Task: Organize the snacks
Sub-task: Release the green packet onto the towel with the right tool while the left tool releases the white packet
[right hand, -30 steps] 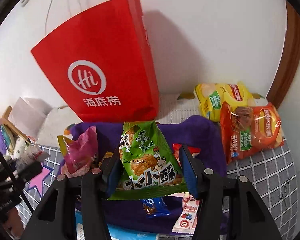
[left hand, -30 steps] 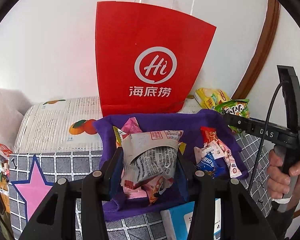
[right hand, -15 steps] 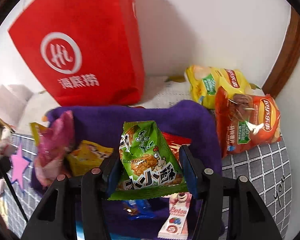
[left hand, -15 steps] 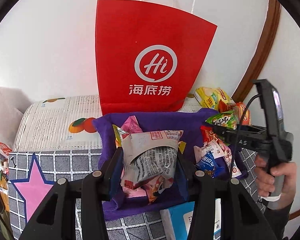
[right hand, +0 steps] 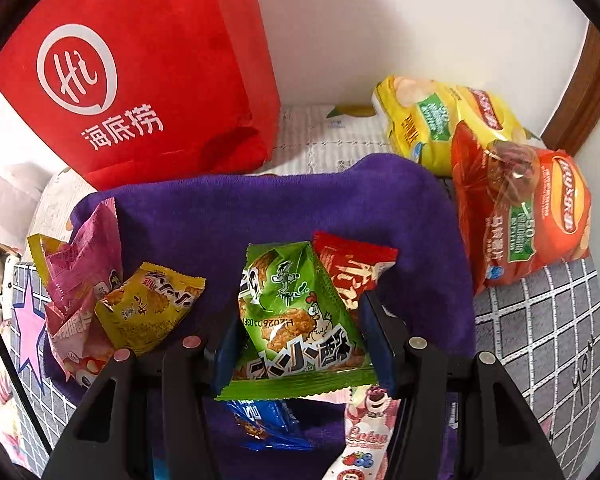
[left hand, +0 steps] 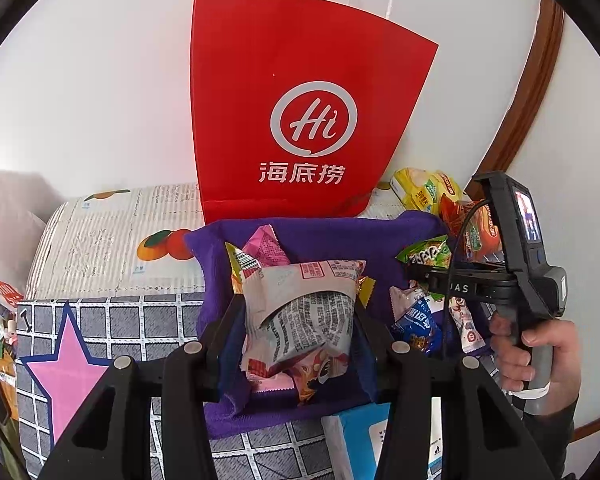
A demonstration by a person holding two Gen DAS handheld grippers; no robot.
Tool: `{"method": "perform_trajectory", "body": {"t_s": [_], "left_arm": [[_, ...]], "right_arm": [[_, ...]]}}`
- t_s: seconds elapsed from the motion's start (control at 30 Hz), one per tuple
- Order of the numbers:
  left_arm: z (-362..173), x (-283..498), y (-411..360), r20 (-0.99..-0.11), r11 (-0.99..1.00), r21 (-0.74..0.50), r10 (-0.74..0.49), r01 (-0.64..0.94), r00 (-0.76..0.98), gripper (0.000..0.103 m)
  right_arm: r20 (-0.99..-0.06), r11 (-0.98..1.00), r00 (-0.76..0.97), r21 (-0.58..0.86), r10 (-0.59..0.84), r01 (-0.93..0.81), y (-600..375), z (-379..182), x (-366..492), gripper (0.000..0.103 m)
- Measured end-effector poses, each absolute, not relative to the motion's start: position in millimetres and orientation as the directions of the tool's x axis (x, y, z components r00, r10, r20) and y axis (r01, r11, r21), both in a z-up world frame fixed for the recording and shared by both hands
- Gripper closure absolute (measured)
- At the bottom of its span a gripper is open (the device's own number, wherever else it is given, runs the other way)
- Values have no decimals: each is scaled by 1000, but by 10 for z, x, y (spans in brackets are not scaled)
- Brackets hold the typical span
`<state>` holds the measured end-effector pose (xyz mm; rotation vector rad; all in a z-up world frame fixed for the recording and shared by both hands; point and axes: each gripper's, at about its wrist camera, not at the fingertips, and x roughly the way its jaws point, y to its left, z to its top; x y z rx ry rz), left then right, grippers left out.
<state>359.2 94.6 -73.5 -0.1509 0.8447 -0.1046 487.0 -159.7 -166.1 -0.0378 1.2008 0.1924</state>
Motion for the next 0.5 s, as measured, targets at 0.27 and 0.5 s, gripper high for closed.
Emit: {"method": "perform_trajectory", "body": {"t_s": [0.27, 0.5], "left_arm": [[-807, 3622, 934, -749, 980, -195, -175, 39, 639, 56], [-865, 3636, 852, -753, 976, -208, -202, 64, 626, 56]], "right_arm": [[-939, 979, 324, 52, 115, -198, -1524, -1694, 4862, 46], [-916, 980, 387, 31, 106, -197, -1550, -1484, 4790, 35]]}}
